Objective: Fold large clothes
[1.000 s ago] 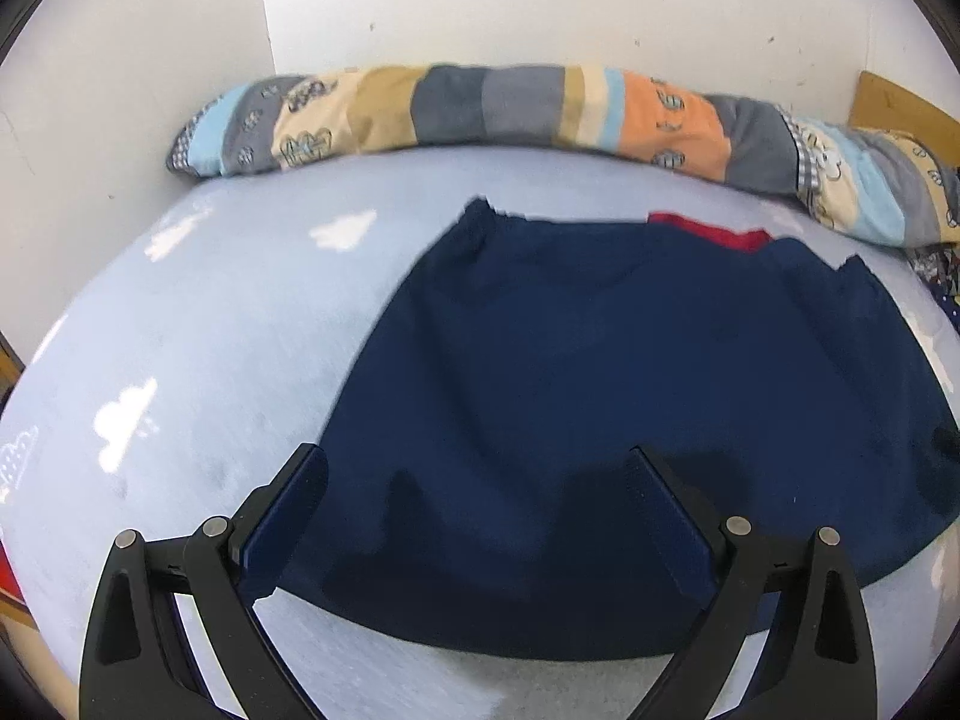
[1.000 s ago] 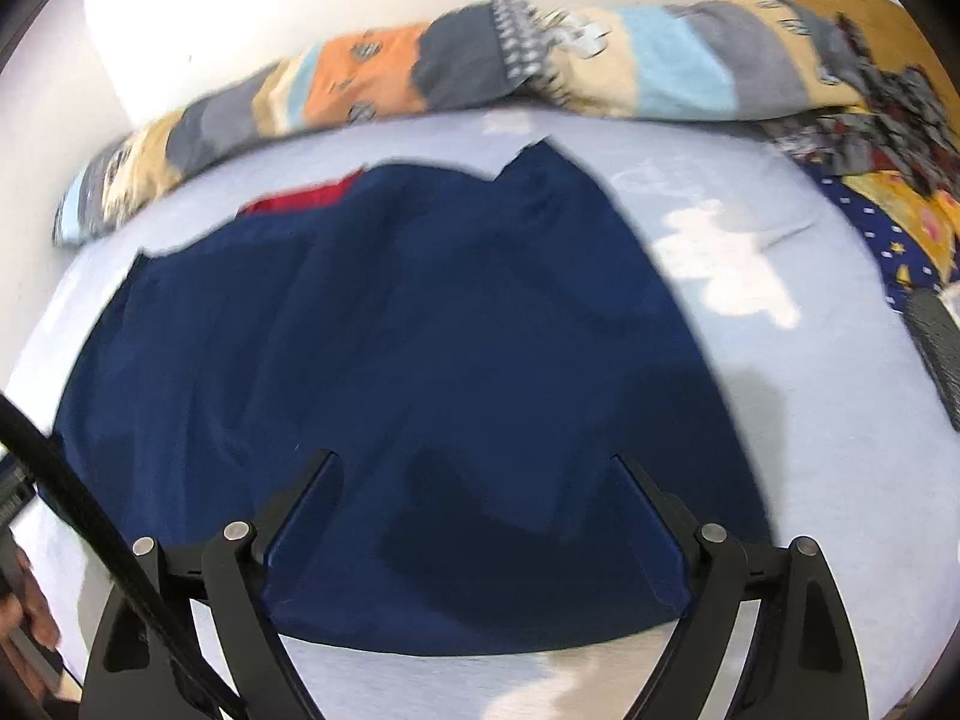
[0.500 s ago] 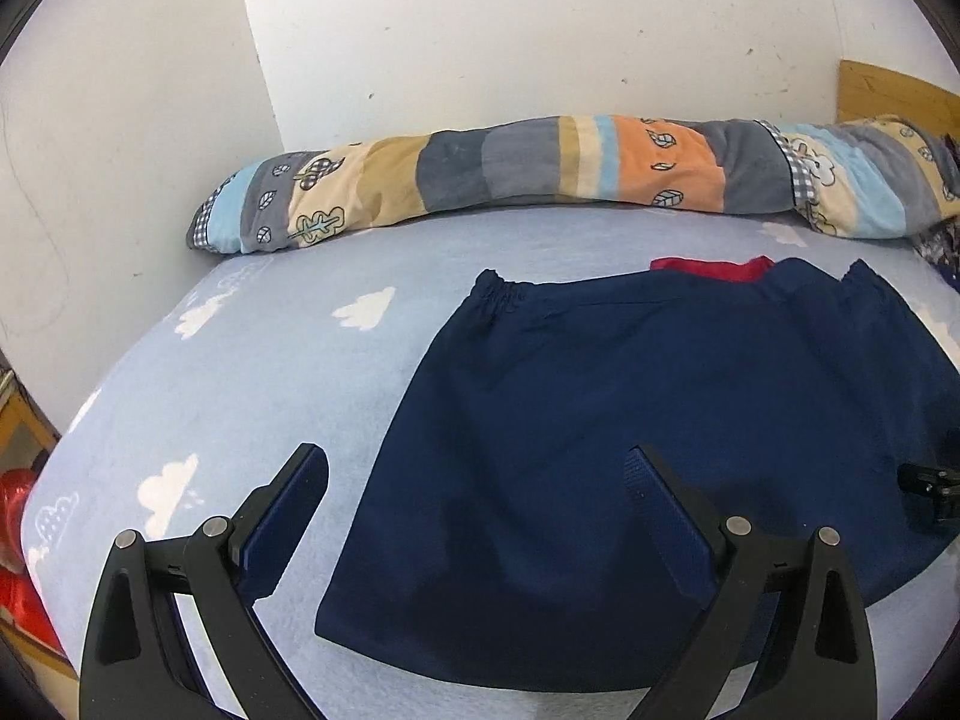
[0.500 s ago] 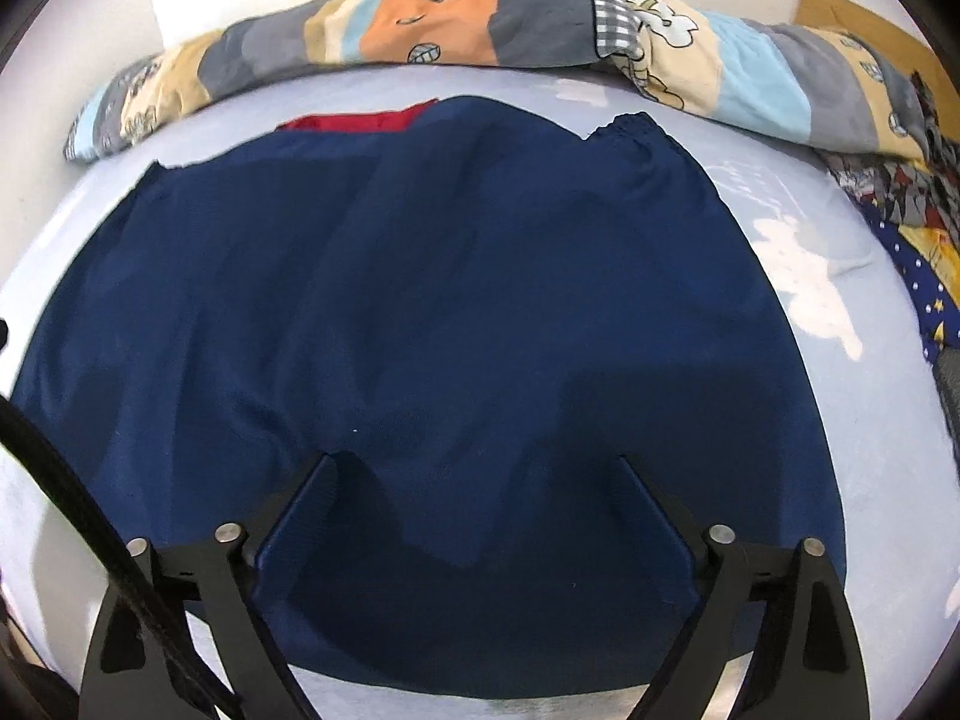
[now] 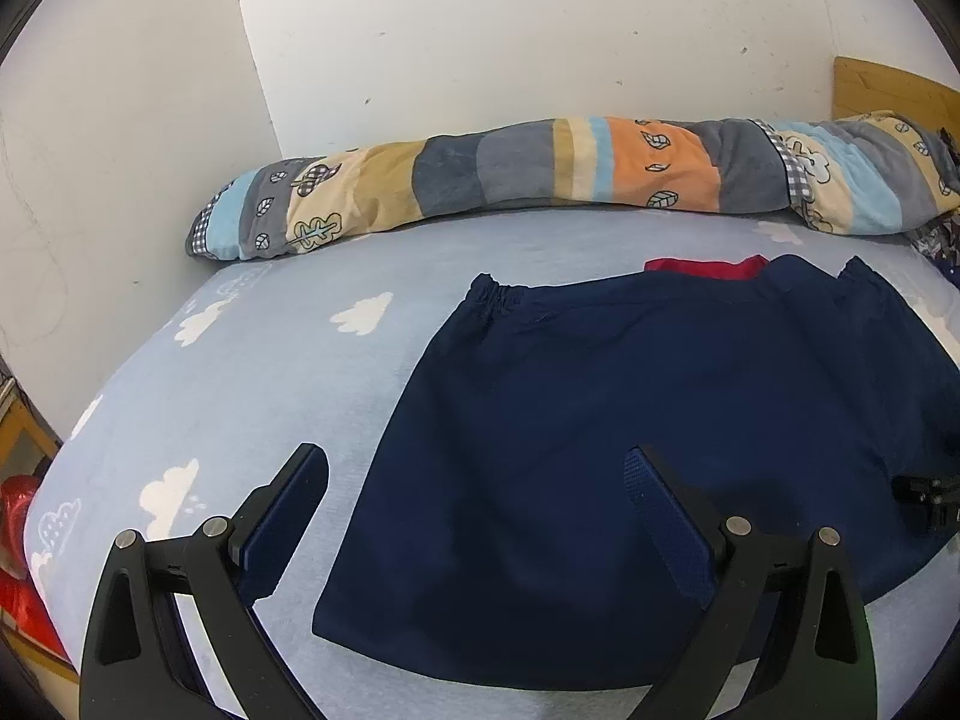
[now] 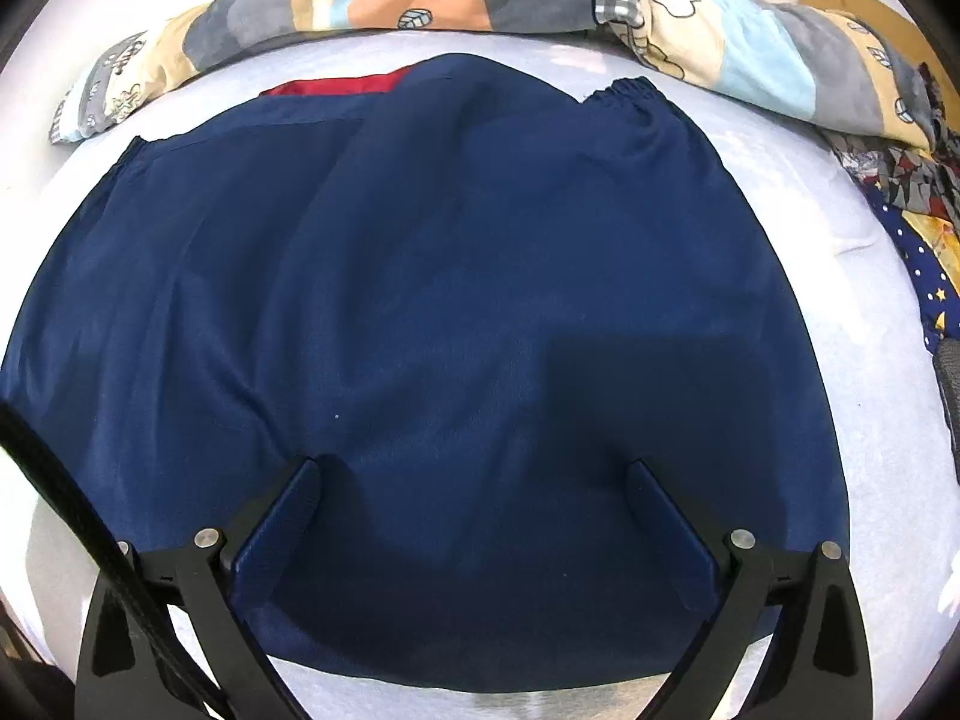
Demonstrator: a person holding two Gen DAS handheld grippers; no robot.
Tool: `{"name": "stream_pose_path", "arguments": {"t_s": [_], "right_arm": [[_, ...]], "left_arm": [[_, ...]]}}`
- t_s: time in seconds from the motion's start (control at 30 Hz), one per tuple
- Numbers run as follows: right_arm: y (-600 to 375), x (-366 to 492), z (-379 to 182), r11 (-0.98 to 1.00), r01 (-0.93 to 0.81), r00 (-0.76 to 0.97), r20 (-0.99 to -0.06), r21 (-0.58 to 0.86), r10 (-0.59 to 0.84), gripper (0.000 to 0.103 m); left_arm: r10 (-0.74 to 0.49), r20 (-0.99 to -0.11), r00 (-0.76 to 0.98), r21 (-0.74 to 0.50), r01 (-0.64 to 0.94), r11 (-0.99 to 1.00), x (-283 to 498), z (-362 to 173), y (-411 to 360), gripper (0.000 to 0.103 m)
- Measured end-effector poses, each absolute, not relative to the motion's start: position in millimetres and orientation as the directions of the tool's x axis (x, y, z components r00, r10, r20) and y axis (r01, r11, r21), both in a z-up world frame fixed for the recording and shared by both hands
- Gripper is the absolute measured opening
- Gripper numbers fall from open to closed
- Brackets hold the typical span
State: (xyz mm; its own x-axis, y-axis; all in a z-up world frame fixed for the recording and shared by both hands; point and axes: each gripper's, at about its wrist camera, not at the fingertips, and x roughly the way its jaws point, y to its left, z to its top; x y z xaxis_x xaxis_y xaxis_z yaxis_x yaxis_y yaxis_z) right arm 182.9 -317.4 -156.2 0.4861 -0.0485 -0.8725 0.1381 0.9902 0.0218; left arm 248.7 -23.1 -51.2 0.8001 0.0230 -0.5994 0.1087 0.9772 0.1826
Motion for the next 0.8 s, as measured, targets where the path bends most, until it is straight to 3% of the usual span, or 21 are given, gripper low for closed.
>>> {"name": "stream_pose_path", "arguments": {"t_s": [0.1,0.23,0.37,0.43,0.53,0.67,0.8], "right_arm": [[-315,172,-157,0.992,0.123,0.535,-0.843,0.010,-0.058,0.103],[-318,171,-139,0.988,0.150,0.546,-0.836,0.033,-0.055,0.100],[-304,168,-123,0.997,0.066,0.597,-0.802,0.044,-0.005,0.100],[-300,177,-150,0.996,0.038,0.505,-0.862,0.075,0.046,0.100],[-308,177,-142,0.994,0.032,0.520,-0.851,0.101,0.070,0.100],[-360,154,-106,0.937,0.109,0.629,-0.753,0.331,0.193,0.100],[-435,119,-92,0.870,0.230,0.703,-0.692,0.437,0.162,0.100]], "left_arm": [[-0.004,-0.640,0.769,0.150,0.130,0.980,253,-57,-19,0.099],[-0.046,-0.789,0.613,0.043,0.129,0.991,279,-89,-2,0.099],[-0.017,-0.868,0.497,0.038,0.099,0.994,296,-122,12,0.100],[-0.013,-0.866,0.500,0.042,0.100,0.994,296,-122,12,0.101],[-0.006,-0.846,0.534,0.043,0.079,0.996,290,-112,12,0.099],[-0.087,-0.760,0.644,-0.015,0.116,0.993,276,-80,9,0.099],[-0.128,-0.782,0.610,-0.053,0.139,0.989,278,-85,3,0.099]]}}
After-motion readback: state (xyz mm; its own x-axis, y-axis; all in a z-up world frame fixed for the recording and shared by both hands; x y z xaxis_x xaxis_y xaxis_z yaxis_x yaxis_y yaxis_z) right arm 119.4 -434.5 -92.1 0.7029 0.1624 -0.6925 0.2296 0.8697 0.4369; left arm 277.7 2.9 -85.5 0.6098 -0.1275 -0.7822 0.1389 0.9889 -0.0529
